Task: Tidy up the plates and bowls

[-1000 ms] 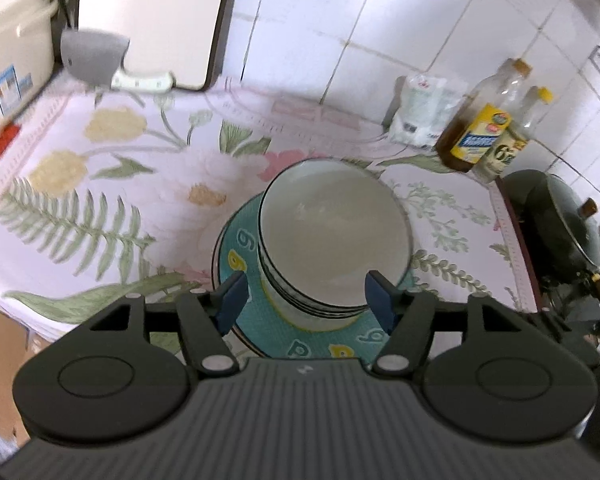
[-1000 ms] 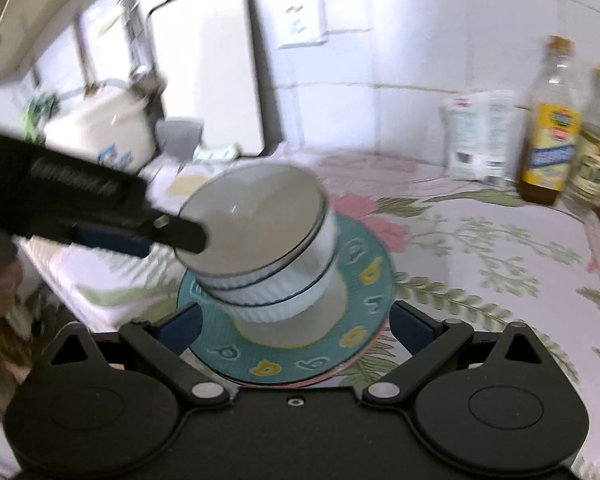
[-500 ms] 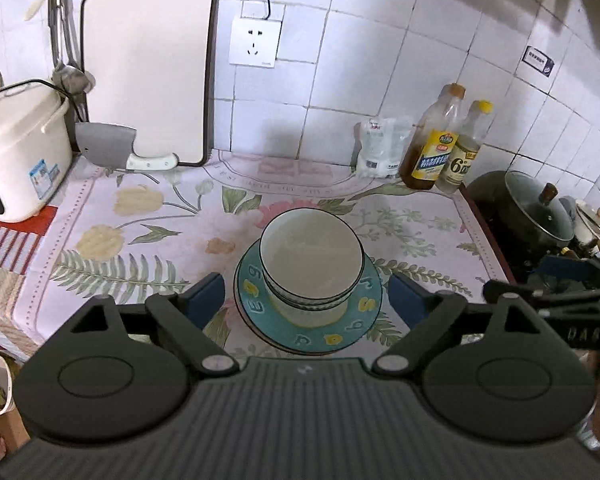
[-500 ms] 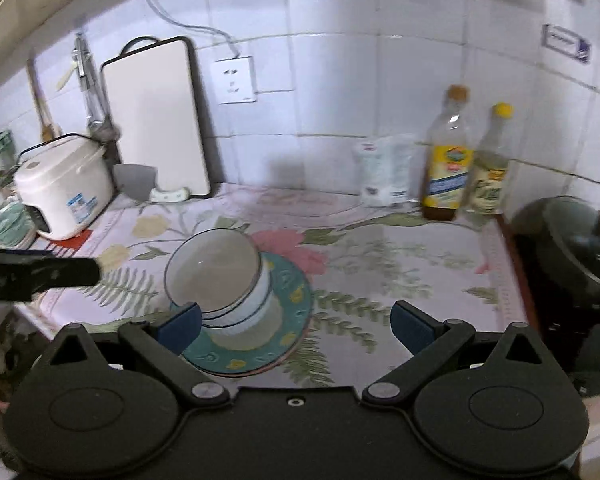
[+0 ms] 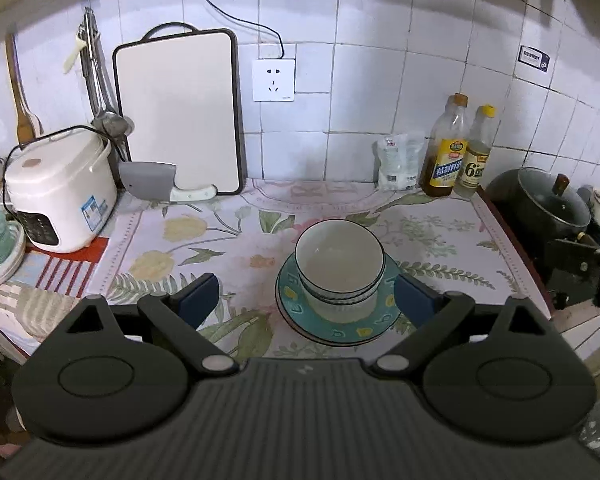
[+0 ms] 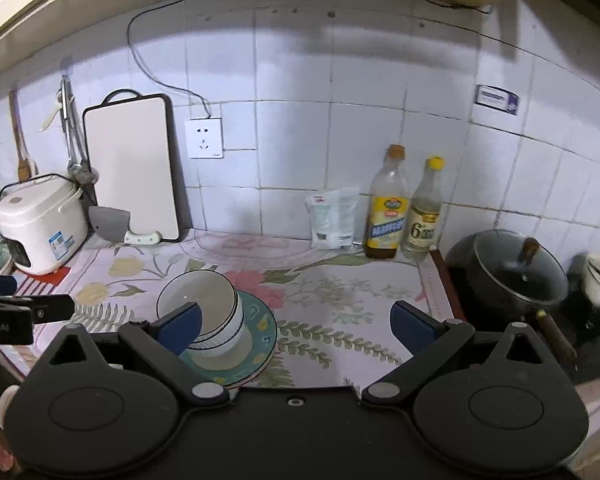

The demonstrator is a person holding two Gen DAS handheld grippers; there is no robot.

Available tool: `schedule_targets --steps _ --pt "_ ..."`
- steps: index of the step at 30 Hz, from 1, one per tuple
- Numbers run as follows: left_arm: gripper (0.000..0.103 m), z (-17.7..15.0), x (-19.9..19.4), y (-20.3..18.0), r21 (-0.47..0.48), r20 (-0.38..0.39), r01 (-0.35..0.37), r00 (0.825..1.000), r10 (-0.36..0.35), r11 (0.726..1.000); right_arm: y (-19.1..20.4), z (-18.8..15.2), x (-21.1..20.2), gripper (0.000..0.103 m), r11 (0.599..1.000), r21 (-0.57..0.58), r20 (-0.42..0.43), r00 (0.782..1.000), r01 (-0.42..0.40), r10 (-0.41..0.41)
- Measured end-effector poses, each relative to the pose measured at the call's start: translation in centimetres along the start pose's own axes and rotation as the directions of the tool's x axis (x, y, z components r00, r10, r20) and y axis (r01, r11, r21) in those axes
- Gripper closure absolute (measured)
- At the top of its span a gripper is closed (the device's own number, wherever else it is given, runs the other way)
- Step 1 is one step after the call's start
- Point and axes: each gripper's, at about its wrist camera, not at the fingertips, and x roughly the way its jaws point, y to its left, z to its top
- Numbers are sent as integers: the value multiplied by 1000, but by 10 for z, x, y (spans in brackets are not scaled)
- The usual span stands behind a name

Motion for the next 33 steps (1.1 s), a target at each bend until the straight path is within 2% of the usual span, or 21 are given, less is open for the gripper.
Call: schedule_targets --steps 2,5,9,12,15,22,33 --pt "8 -5 -2 0 3 2 7 1000 -7 1000 -1 -4 -5 2 999 23 8 1000 25 -25" --pt "8 -14 -1 -1 4 5 8 1000 -8 1000 6 -14 -9 2 996 0 18 995 93 -93" --pt "8 -25 3 -2 3 -18 14 1000 -13 1000 9 -30 -12 2 991 14 24 991 133 -134" --pt "8 -32 7 -5 22 -37 -17 999 17 1000 11 -37 -11 2 986 15 25 986 166 -166" --pt "8 -37 9 -7 43 -46 -39 998 41 998 12 -42 -11 2 985 20 24 985 172 -173" --pt "8 -44 8 -5 28 -64 -41 997 43 999 23 -53 -11 2 981 -15 15 981 192 -192" --pt "8 -47 7 -4 22 -81 -38 996 40 999 22 -60 -5 1 987 -12 -20 987 158 -159"
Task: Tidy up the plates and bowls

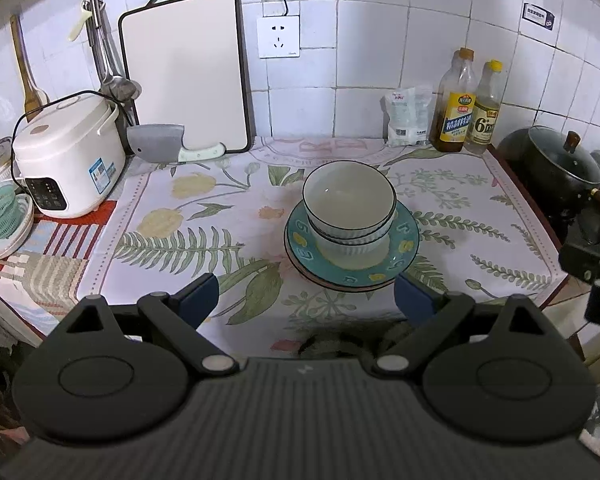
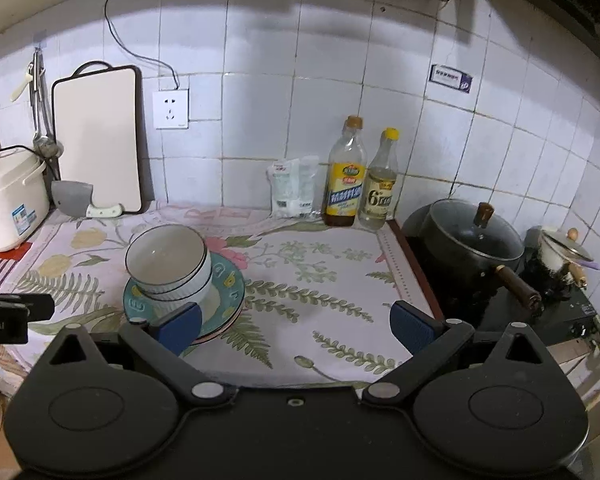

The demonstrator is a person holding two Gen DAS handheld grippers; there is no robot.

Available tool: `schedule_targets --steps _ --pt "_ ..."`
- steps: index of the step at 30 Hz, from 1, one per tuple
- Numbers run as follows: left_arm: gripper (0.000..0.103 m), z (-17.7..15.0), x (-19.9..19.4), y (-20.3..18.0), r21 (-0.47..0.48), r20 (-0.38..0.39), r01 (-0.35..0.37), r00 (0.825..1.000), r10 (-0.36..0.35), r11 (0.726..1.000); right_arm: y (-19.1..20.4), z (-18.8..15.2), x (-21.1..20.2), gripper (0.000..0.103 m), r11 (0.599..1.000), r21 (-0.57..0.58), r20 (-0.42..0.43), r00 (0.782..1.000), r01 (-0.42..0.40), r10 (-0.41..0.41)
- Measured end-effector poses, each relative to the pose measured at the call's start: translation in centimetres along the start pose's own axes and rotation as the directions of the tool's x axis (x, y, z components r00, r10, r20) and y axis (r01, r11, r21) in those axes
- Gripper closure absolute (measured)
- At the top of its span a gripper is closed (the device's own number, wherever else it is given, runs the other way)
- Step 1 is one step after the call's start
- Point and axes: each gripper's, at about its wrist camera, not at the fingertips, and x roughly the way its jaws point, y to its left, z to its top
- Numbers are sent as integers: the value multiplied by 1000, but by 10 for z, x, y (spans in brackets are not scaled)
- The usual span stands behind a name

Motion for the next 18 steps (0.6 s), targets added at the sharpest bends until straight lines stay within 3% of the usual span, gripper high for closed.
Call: schedule_targets --steps 18 --pt "8 0 4 -1 -6 2 -14 1000 14 1000 5 -1 -5 1 999 -23 52 998 21 -20"
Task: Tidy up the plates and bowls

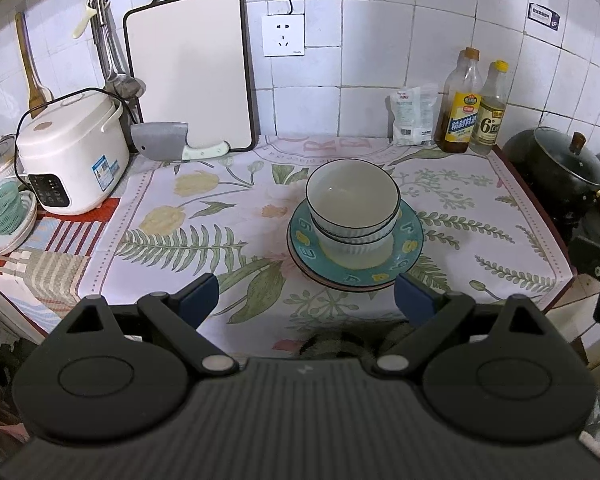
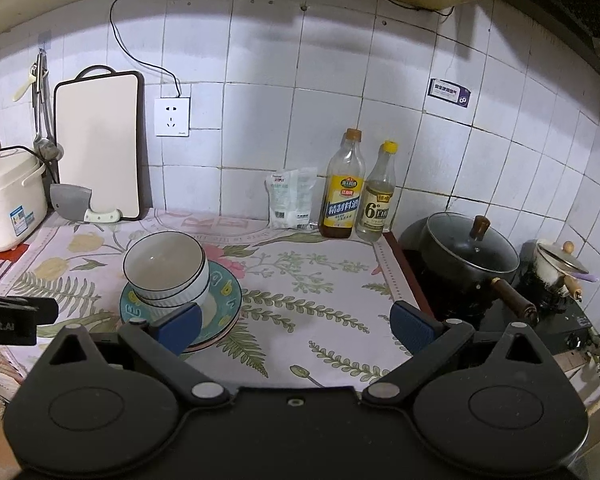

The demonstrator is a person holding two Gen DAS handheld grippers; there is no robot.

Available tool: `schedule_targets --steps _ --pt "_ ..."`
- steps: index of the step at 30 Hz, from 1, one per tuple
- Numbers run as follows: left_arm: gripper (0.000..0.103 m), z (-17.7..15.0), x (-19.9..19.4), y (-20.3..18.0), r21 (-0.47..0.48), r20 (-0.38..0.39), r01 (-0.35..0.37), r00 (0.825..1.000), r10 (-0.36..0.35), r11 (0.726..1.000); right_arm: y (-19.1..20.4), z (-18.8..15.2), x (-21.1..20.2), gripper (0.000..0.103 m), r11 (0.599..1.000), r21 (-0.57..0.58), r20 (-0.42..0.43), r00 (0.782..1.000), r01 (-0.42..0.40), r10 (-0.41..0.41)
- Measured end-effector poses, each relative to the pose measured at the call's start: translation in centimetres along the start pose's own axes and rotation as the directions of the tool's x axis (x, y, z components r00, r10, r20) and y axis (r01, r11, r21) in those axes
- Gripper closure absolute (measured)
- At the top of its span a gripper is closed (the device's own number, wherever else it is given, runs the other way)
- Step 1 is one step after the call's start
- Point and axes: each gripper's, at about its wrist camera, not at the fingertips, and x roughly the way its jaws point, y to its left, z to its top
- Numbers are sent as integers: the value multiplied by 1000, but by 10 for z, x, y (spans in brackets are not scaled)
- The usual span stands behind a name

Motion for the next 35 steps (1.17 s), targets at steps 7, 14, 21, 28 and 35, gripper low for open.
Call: schedule_targets --steps 7,14,21,28,35 --pt "8 -2 -2 -4 -18 22 -14 1000 14 1000 0 -1 0 1 1000 4 3 1000 2 -2" --pt "8 -4 -1 -5 -10 18 -11 1000 11 1000 -1 -3 2 1 1000 2 -7 1000 1 -1" --pt "8 -5 -2 -4 -13 19 -3 1000 4 1000 -4 -4 4 1 1000 3 -14 1000 -1 1" --pt "8 -6 -3 -3 -19 19 -11 1000 11 1000 -8 -4 6 1 1000 12 -23 1000 -3 3" --pt "8 -6 -3 0 -21 19 -20 1000 21 1000 -7 -4 6 1 1000 10 -26 1000 -5 5"
